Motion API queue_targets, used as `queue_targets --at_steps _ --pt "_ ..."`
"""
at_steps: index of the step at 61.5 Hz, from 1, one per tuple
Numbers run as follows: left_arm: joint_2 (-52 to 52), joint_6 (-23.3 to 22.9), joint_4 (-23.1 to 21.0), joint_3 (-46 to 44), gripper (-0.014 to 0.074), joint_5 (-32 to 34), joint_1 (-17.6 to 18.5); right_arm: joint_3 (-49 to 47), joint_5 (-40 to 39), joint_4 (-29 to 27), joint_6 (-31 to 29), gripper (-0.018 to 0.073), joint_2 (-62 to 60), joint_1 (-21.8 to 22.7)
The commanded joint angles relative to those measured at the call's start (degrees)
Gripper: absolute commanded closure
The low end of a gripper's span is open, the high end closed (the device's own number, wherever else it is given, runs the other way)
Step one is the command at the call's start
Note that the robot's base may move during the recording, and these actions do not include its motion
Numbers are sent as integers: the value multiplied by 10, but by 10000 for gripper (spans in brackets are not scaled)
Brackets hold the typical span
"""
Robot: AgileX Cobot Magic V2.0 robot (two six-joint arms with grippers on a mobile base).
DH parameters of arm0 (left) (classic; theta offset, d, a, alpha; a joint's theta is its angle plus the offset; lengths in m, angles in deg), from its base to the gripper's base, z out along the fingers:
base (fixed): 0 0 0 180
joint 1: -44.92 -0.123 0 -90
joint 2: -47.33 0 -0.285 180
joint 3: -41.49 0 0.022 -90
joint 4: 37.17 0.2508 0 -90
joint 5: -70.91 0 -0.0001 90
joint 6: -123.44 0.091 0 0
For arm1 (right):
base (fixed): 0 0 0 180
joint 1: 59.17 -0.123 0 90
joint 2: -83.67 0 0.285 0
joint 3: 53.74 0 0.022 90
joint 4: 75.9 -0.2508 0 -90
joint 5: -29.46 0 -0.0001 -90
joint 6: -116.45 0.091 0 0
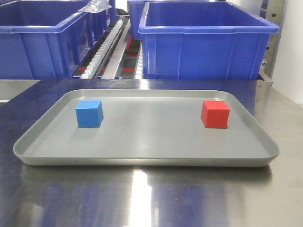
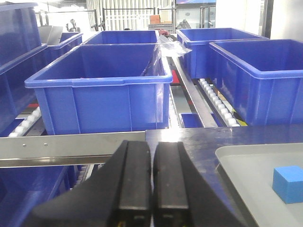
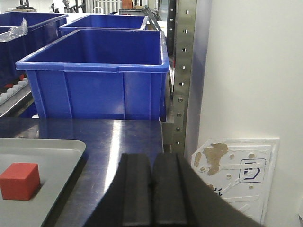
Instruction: Sort and place red and blue blocks on shelf
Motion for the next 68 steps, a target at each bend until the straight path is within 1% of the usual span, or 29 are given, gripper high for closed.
queue_targets --at_steps 1,27,30,40,45,54,60,68 --pt "10 0 0 27 472 48 1 -14 -53 0 -6 504 -11 0" --pt "10 0 0 27 472 48 1 -17 -48 0 -6 504 -11 0" --pt "10 0 0 27 472 48 1 -26 -25 2 -7 504 -10 0" --pt "10 0 0 27 472 48 1 -91 96 2 -7 504 8 0" --pt "10 0 0 27 472 48 1 -136 165 2 -7 504 32 0" --pt "10 0 0 27 472 48 1 -199 249 1 -7 504 102 0" --pt "10 0 0 27 472 48 1 -224 256 -21 -7 504 148 0" --pt "10 0 0 27 472 48 1 -229 224 -127 -7 504 204 0"
